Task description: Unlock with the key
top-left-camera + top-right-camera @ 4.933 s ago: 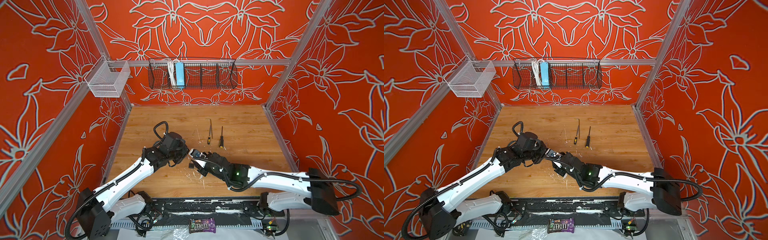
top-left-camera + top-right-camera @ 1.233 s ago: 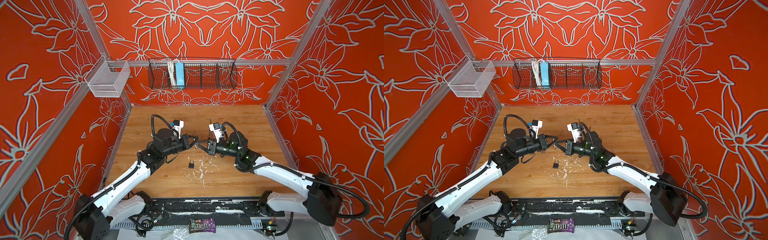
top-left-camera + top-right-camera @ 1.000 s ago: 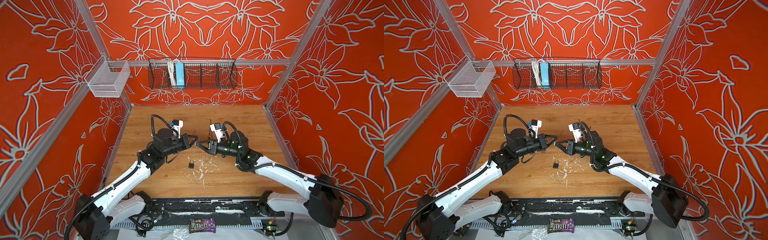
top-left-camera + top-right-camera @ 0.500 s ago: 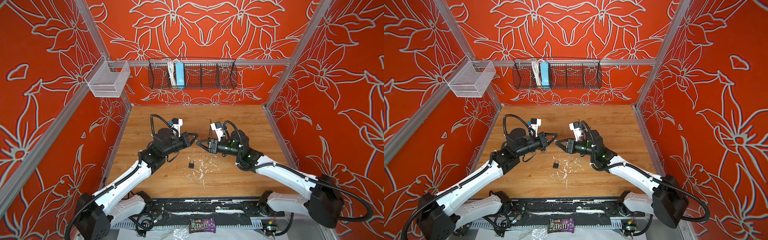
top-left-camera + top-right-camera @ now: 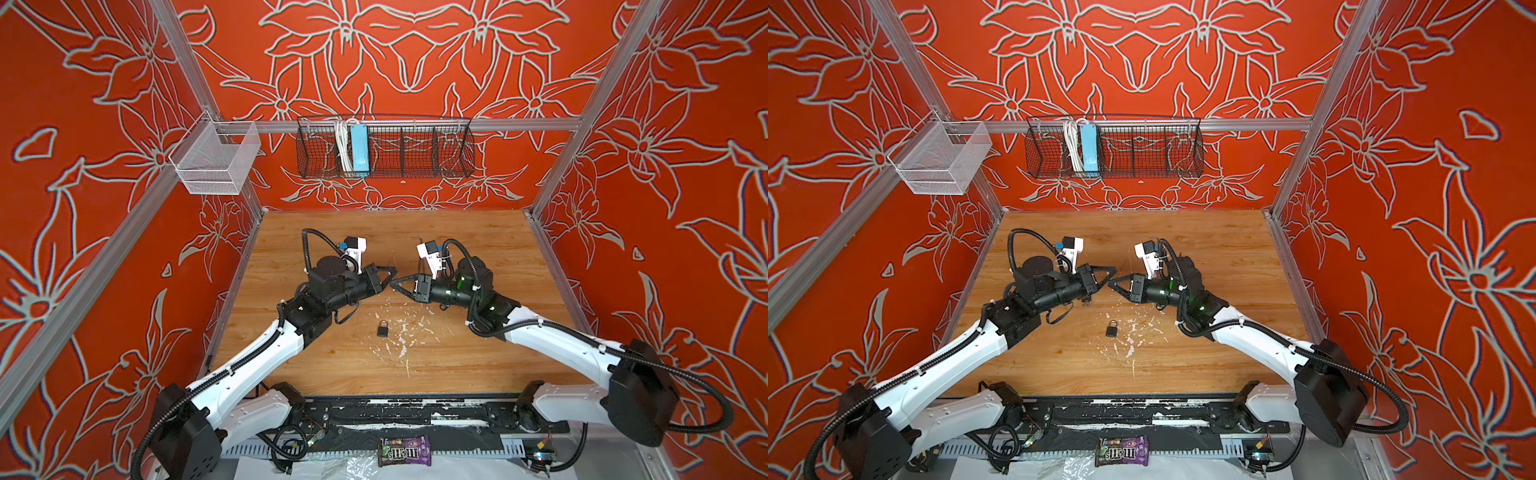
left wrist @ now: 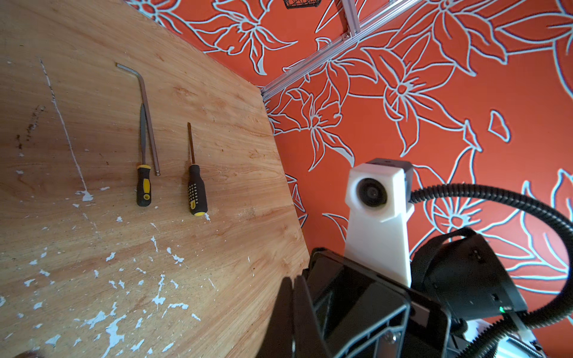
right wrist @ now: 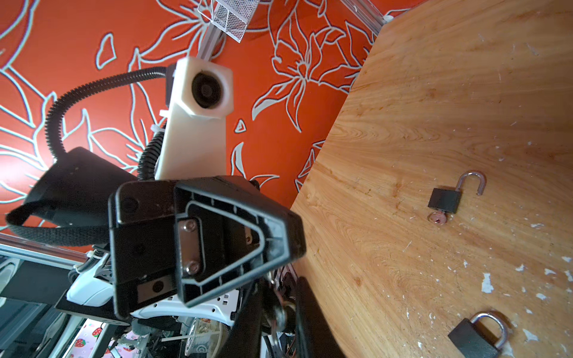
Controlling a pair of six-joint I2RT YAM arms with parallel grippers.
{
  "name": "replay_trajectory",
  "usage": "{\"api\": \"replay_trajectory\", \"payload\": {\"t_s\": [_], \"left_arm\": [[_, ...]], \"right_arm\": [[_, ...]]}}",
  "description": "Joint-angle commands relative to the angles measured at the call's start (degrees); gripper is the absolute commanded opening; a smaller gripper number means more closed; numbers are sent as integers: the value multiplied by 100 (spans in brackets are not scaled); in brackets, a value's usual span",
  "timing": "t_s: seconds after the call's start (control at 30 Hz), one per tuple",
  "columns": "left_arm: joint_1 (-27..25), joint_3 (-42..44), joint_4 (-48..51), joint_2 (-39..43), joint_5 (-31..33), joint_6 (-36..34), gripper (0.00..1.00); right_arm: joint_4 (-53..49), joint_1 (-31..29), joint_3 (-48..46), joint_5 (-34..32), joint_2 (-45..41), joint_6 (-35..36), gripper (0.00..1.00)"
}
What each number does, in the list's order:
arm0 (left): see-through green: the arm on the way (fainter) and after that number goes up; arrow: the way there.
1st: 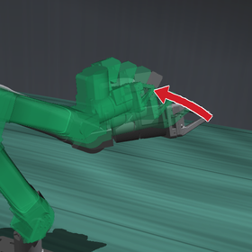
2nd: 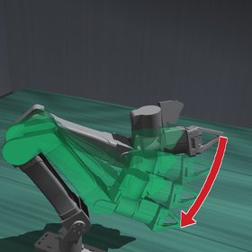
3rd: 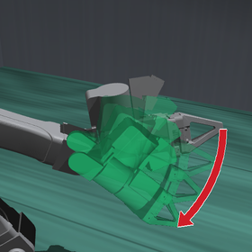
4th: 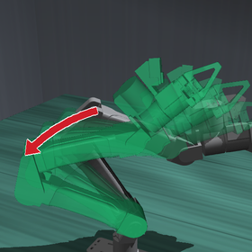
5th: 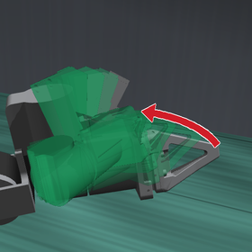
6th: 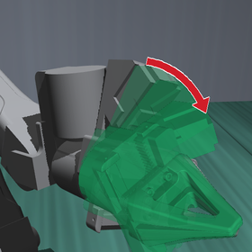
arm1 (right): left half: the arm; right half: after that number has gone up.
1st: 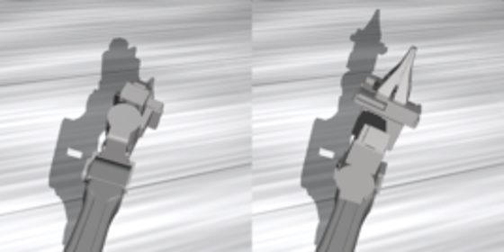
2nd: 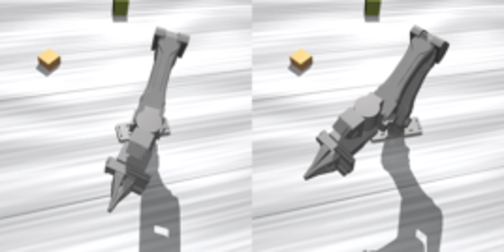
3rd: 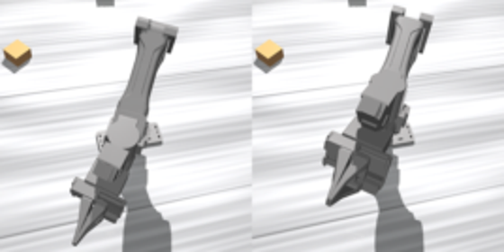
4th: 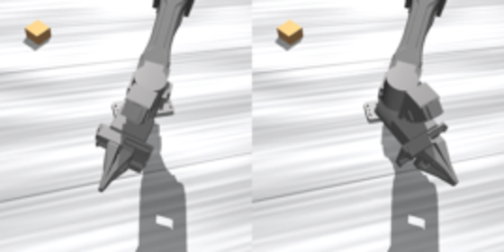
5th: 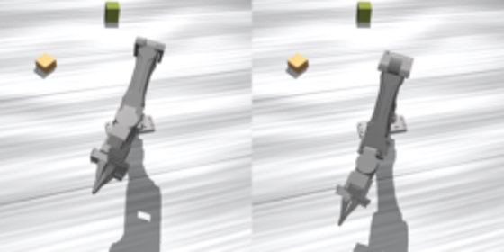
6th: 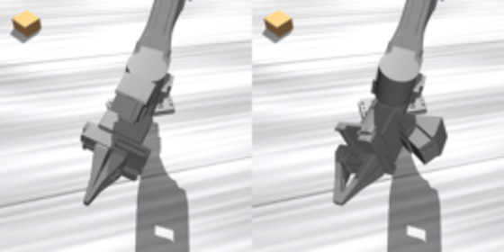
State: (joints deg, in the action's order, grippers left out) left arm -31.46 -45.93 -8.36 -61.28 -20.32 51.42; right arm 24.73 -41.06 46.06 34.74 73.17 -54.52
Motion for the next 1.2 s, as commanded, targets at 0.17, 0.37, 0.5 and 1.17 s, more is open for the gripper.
{"api": "replay_trajectory", "payload": {"t_s": [0.17, 0.37, 0.5, 1.17], "left_arm": [[-19, 4, -253, 10, 132, -79, 0], [-18, 5, -306, 2, 164, -71, 0], [-18, 14, -315, 1, 220, -71, 0], [-18, -51, -31, 112, 363, -226, 50]], "right_arm": [[128, 59, 79, 161, -38, -122, 13], [235, 56, 31, 243, -39, -220, 13], [263, 59, 26, 275, -31, -260, 12], [-818, 68, 118, -65, -377, 505, 0]]}}
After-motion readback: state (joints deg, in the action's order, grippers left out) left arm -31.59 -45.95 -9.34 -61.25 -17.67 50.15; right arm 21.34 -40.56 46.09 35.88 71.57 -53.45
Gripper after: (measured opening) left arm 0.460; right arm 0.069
